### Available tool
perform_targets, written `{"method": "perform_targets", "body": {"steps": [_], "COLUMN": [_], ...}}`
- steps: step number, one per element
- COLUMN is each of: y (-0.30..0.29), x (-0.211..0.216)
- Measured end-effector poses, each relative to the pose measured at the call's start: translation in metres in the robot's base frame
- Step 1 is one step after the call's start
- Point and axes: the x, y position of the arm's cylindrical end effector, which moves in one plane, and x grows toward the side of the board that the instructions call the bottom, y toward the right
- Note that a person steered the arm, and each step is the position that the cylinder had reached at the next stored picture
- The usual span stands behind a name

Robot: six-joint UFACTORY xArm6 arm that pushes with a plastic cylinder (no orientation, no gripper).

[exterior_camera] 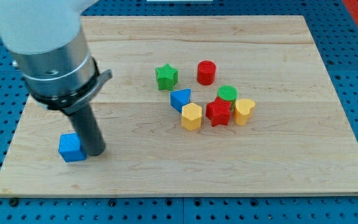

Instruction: Move your arm towards yellow heart

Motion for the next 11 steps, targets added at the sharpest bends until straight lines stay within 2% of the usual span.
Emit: {"method": "perform_targets", "body": {"steps": [1, 2, 4, 5, 6, 7, 8, 9, 10, 11], "y": [-0.045, -0.063, 0.008, 0.090, 0.209, 0.319, 0.354, 0.331, 0.234, 0.140], "x": [0.000, 0.006, -0.001, 0.026, 0.024, 0.003, -0.040, -0.085, -0.096, -0.088]}}
